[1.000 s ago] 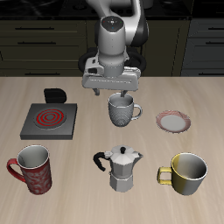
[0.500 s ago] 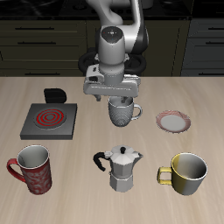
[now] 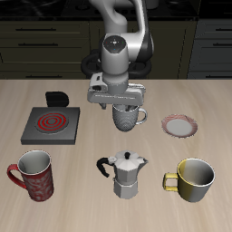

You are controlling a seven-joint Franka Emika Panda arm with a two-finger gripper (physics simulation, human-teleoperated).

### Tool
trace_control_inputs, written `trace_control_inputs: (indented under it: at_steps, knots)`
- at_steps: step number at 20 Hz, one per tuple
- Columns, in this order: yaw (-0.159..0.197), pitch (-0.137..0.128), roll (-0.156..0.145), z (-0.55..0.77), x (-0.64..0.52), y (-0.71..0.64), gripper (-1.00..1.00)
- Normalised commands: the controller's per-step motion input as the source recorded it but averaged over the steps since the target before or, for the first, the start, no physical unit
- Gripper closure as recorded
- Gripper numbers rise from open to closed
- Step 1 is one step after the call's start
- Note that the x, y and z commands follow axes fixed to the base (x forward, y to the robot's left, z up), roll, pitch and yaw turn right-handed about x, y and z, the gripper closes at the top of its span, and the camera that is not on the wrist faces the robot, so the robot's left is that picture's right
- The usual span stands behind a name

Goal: Place the white mug on the plate

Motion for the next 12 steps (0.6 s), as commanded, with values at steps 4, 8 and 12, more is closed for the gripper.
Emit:
trace_control_inputs:
  at_steps: [4,8,12]
  knots:
    - [-0.015,0.006,0.03,-0.09,-0.02,0.09,1.0]
    - [-0.005,-0.023,0.021,0.08,0.0,0.05,1.0]
    - [-0.012,-0.027,0.002,0.16,0.04,-0.04,1.0]
